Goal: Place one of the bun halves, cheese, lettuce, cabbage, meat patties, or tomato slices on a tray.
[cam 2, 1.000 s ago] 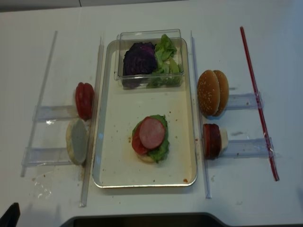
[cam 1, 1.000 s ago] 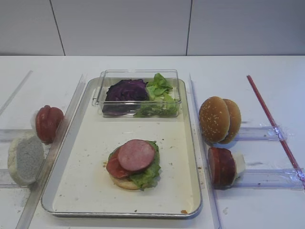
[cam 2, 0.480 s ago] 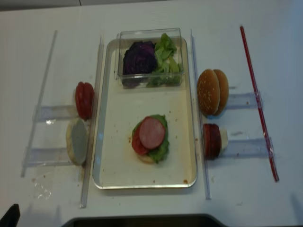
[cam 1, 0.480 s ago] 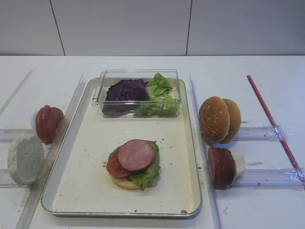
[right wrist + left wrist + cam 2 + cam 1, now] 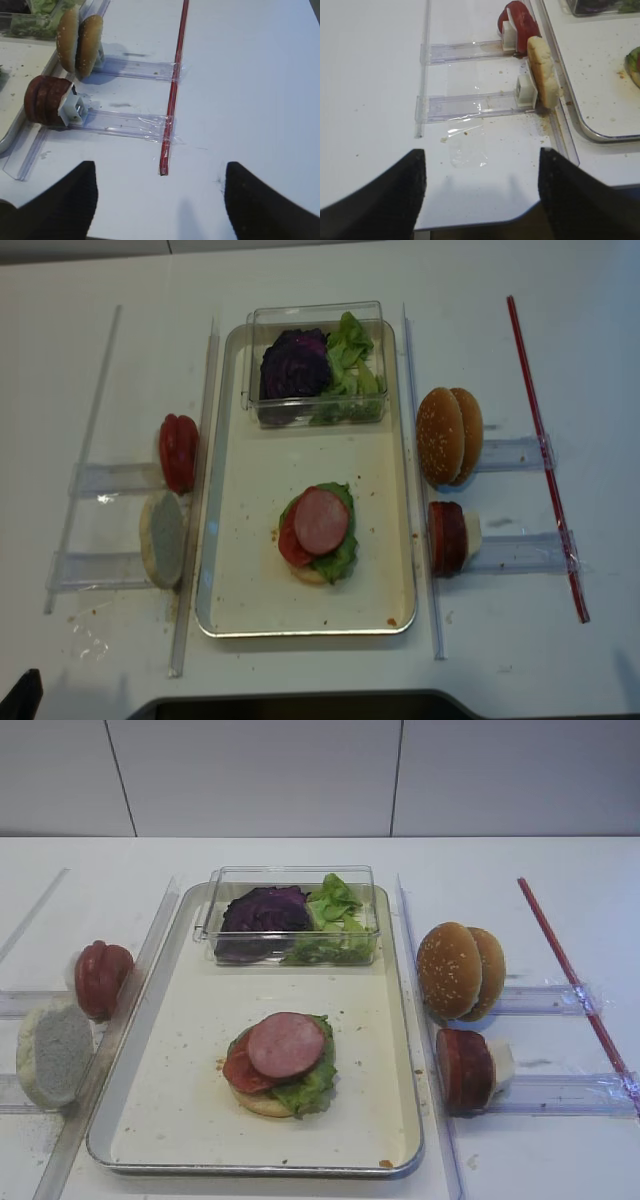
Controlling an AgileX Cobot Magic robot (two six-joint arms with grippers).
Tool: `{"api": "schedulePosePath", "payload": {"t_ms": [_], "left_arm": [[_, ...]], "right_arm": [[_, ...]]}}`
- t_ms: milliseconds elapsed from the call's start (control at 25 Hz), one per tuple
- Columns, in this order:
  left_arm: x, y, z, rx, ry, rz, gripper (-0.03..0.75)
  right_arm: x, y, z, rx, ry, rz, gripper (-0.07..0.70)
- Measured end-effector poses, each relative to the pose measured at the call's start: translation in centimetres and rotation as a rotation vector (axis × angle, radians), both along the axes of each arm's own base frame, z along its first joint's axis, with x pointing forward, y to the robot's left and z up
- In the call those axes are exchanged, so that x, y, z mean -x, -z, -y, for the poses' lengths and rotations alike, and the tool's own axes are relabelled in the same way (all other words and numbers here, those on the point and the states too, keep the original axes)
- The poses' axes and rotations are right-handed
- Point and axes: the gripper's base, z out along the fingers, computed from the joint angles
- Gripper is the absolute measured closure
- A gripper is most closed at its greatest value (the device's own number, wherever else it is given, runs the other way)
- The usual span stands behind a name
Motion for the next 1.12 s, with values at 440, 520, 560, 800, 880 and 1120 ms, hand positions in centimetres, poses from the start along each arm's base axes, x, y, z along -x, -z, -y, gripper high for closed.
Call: {"api": "schedulePosePath", "payload": {"t_ms": [440, 520, 560, 800, 880, 1120], "left_arm": [[0.00, 0.00, 0.00, 0.000, 0.000, 0.000, 0.276], [0.00, 0.00, 0.00, 0.000, 0.000, 0.000, 0.276], [0.00, 0.00, 0.00, 0.000, 0.000, 0.000, 0.276], [0.00, 0.00, 0.00, 0.000, 0.000, 0.000, 0.276], [0.00, 0.00, 0.00, 0.000, 0.000, 0.000, 0.276], [0.00, 0.00, 0.00, 0.000, 0.000, 0.000, 0.276]], "right_arm": [[-0.16, 0.26, 0.04, 0.005, 0.004, -0.004, 0.091], [-0.16, 0.26, 0.05, 0.007, 0.005, -0.004, 0.091], [-0.16, 0.26, 0.05, 0.007, 0.005, -0.004, 0.091], [-0.16, 0.26, 0.05, 0.007, 0.005, -0.004, 0.091], [-0.16, 0.26, 0.05, 0.007, 0.005, -0.004, 0.091], [-0.16, 0.26, 0.05, 0.007, 0.005, -0.004, 0.091]]}}
